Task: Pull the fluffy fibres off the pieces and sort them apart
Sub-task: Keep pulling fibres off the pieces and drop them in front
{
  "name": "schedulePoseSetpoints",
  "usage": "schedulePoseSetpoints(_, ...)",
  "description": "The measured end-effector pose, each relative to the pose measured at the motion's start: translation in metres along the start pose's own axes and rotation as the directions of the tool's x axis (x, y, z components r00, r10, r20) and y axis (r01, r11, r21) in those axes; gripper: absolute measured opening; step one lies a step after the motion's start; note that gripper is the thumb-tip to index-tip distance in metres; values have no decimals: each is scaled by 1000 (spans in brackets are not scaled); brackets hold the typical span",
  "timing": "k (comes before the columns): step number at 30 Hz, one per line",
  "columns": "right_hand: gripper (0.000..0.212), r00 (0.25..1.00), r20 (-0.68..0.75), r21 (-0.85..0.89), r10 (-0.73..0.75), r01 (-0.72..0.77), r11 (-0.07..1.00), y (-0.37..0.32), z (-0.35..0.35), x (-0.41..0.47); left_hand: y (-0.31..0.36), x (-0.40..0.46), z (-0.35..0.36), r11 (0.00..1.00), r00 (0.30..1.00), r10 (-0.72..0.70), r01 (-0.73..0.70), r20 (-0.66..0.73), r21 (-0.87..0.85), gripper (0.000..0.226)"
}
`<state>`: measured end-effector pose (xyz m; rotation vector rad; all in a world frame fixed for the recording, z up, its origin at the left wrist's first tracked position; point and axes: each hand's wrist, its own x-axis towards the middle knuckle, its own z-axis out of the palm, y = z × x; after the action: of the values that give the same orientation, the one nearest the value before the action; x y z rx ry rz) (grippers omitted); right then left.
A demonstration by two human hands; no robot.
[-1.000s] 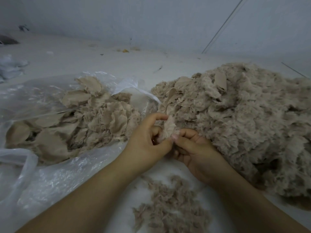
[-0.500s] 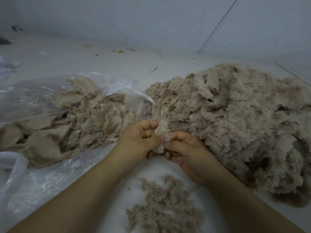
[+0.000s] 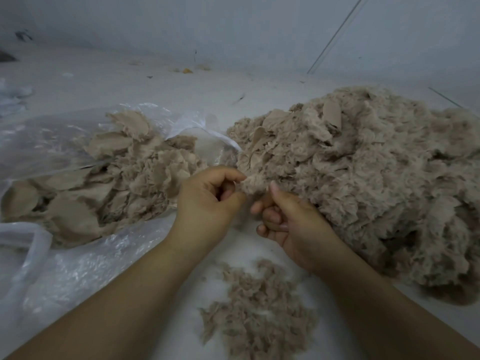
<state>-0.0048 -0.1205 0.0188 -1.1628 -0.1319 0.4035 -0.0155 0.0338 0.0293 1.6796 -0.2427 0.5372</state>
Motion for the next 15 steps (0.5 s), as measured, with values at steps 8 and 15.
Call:
schedulePoseSetpoints(8, 16, 999, 38, 40, -4, 2, 999, -2, 0, -2, 3, -4, 3, 990, 979, 88, -106, 185, 91, 29)
schedulePoseSetpoints(15, 21, 1000, -19, 44, 4, -3, 999, 2, -3, 0, 7, -4, 0, 996, 981, -84, 85, 172, 3, 14)
